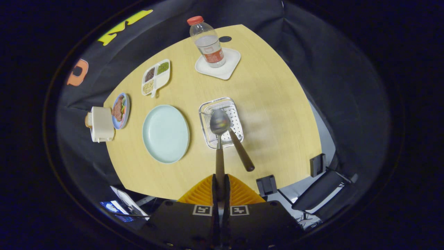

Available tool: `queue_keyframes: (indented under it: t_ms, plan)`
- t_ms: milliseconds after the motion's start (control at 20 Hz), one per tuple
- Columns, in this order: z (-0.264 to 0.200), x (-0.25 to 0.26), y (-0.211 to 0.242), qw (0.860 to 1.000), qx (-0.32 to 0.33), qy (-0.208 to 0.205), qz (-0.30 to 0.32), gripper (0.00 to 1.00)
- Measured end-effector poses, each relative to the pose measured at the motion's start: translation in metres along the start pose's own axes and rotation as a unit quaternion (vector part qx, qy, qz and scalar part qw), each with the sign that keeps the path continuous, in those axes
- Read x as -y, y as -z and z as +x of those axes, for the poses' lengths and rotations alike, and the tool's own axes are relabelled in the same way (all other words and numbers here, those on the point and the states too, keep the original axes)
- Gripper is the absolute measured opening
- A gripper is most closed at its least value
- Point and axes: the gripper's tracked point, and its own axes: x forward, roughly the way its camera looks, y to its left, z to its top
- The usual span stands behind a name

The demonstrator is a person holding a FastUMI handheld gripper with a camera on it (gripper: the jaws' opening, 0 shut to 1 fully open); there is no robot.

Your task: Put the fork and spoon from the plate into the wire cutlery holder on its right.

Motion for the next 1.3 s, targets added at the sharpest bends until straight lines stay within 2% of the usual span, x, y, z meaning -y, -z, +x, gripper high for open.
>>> queue_keyframes:
  t_ms: [150, 250, 350, 400, 600, 650, 700, 850, 950, 1000, 1100, 1300]
  plan:
    - [-0.002, 0.0, -0.006, 1.0, 0.012, 0.002, -0.002, 0.11]
    - [-0.007, -0.002, -0.008, 1.0, 0.019, 0.0, -0.007, 0.11]
    - [-0.009, -0.015, -0.011, 0.999, 0.037, -0.007, -0.016, 0.2]
    - [-0.011, -0.016, -0.015, 0.998, 0.05, -0.007, -0.024, 0.37]
    - [-0.03, -0.032, -0.026, 0.993, 0.104, -0.01, -0.05, 0.87]
    - [-0.035, -0.037, -0.026, 0.991, 0.117, -0.012, -0.06, 0.88]
    - [-0.042, -0.042, -0.028, 0.988, 0.134, -0.012, -0.071, 0.93]
    - [-0.072, -0.066, -0.033, 0.974, 0.203, -0.027, -0.098, 0.96]
    - [-0.104, -0.084, -0.036, 0.955, 0.266, -0.048, -0.119, 0.96]
    - [-0.12, -0.093, -0.04, 0.941, 0.305, -0.056, -0.132, 0.95]
    - [-0.159, -0.106, -0.045, 0.905, 0.388, -0.068, -0.159, 0.95]
    - [-0.242, -0.113, -0.04, 0.825, 0.528, -0.074, -0.186, 0.95]
